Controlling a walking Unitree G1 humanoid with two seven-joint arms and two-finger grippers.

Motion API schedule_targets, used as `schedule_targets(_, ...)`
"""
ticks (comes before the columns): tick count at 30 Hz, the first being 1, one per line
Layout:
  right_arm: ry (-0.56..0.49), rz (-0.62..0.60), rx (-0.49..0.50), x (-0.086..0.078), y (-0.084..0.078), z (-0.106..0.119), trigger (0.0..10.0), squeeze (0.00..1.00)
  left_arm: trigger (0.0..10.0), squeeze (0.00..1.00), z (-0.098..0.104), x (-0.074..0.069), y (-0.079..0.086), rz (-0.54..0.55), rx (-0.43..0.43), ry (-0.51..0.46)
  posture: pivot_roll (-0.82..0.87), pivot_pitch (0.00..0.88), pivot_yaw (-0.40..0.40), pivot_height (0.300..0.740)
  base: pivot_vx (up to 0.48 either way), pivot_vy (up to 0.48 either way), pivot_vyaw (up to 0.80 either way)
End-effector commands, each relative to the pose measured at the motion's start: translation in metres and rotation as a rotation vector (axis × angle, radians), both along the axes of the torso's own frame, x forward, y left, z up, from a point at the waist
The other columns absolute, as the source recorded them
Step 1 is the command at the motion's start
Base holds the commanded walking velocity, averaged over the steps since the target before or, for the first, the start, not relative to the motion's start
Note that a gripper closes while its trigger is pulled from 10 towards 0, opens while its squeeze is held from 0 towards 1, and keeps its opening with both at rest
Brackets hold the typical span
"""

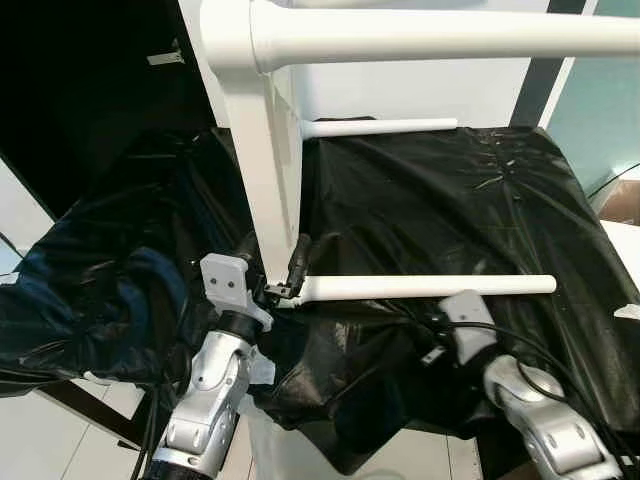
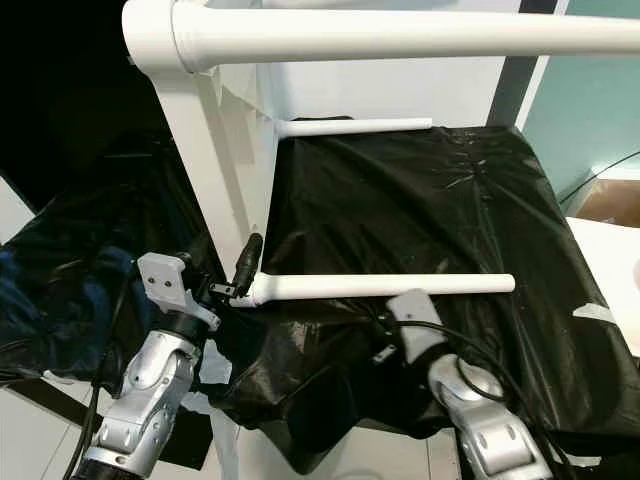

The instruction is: Building children table

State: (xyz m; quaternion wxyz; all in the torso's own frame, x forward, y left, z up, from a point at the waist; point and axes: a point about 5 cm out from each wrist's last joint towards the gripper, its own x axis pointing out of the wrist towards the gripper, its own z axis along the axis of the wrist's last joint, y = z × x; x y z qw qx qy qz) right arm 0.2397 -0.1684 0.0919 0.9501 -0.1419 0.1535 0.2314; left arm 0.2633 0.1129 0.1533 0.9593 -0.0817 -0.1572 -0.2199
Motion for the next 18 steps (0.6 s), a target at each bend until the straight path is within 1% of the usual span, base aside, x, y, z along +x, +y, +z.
schedule_targets(1, 0.133, -0.020, -0.015, -0.011, -0.007, -0.021, 10.0, 0.85, 10.0, 0.00, 0.000, -0.006, -0.009, -0.146, 0.038, -0.026, -0.03, 0.000, 0.084, 0.740, 0.000, 0.000, 0.00)
schedule_targets(2, 0.023, 0.016, -0.077, -0.010, -0.003, -0.001, 10.0, 0.00, 10.0, 0.00, -0.001, -0.005, -0.007, -0.131, 0.022, -0.021, -0.04, 0.000, 0.086, 0.740, 0.000, 0.000, 0.00)
schedule_targets(3, -0.035, 0.021, -0.104, -0.009, -0.001, 0.008, 10.0, 0.00, 10.0, 0.00, -0.002, -0.005, -0.006, -0.122, 0.013, -0.019, -0.04, 0.000, 0.086, 0.740, 0.000, 0.000, 0.00)
schedule_targets(4, -0.035, 0.021, -0.104, -0.009, -0.001, 0.008, 10.0, 0.00, 10.0, 0.00, -0.002, -0.005, -0.006, -0.122, 0.013, -0.019, -0.04, 0.000, 0.086, 0.740, 0.000, 0.000, 0.00)
schedule_targets(5, -0.089, 0.016, -0.136, -0.007, 0.001, 0.017, 10.0, 0.00, 10.0, 0.00, -0.002, -0.004, -0.006, -0.109, 0.005, -0.019, -0.04, 0.000, 0.087, 0.740, 0.000, 0.000, 0.00)
schedule_targets(6, -0.212, 0.010, -0.237, -0.003, 0.002, 0.029, 10.0, 0.00, 10.0, 0.00, -0.003, -0.004, -0.005, -0.085, -0.013, -0.014, -0.04, 0.000, 0.087, 0.740, 0.000, 0.000, 0.00)
schedule_targets(7, -0.212, 0.010, -0.237, -0.003, 0.002, 0.029, 10.0, 0.00, 10.0, 0.00, -0.003, -0.004, -0.005, -0.085, -0.013, -0.014, -0.04, 0.000, 0.087, 0.740, 0.000, 0.000, 0.00)
schedule_targets(8, -0.295, 0.008, -0.304, 0.000, 0.003, 0.037, 10.0, 0.00, 10.0, 0.00, -0.004, -0.003, -0.004, -0.069, -0.024, -0.011, -0.04, 0.000, 0.087, 0.740, 0.000, 0.000, 0.00)
schedule_targets(10, -0.455, -0.005, -0.407, 0.007, 0.005, 0.052, 10.0, 0.00, 10.0, 0.00, -0.010, -0.003, -0.003, -0.029, -0.051, 0.012, -0.05, 0.000, 0.086, 0.740, 0.000, 0.000, 0.00)
schedule_targets(11, -0.493, -0.012, -0.431, 0.009, 0.005, 0.056, 10.0, 0.00, 10.0, 0.00, -0.013, -0.003, -0.003, -0.018, -0.055, 0.020, -0.05, 0.000, 0.086, 0.740, 0.000, 0.000, 0.00)
schedule_targets(12, -0.493, -0.012, -0.431, 0.009, 0.005, 0.056, 10.0, 0.00, 10.0, 0.00, -0.013, -0.003, -0.003, -0.018, -0.055, 0.020, -0.05, 0.000, 0.086, 0.740, 0.000, 0.000, 0.00)
schedule_targets(13, -0.538, -0.025, -0.452, 0.012, 0.005, 0.062, 10.0, 0.01, 10.0, 0.00, -0.017, -0.004, -0.003, -0.005, -0.060, 0.036, -0.04, 0.000, 0.083, 0.740, 0.000, 0.000, 0.00)
schedule_targets(14, -0.538, -0.025, -0.452, 0.012, 0.005, 0.062, 10.0, 0.01, 10.0, 0.00, -0.017, -0.004, -0.003, -0.005, -0.060, 0.036, -0.04, 0.000, 0.083, 0.740, 0.000, 0.000, 0.00)
schedule_targets(15, -0.585, -0.025, -0.471, 0.014, 0.007, 0.069, 10.0, 0.88, 10.0, 0.00, -0.021, -0.005, -0.003, 0.007, -0.060, 0.050, -0.04, 0.000, 0.083, 0.740, 0.000, 0.000, 0.00)
schedule_targets(16, -0.612, -0.024, -0.479, 0.015, 0.007, 0.073, 10.0, 1.00, 10.0, 0.00, -0.024, -0.005, -0.002, 0.014, -0.061, 0.059, -0.04, 0.000, 0.081, 0.740, 0.000, 0.000, 0.00)
schedule_targets(18, -0.696, -0.020, -0.504, 0.020, 0.012, 0.087, 10.0, 1.00, 10.0, 0.00, -0.032, -0.007, 0.001, 0.030, -0.050, 0.084, -0.04, 0.000, 0.081, 0.740, 0.000, 0.000, 0.00)
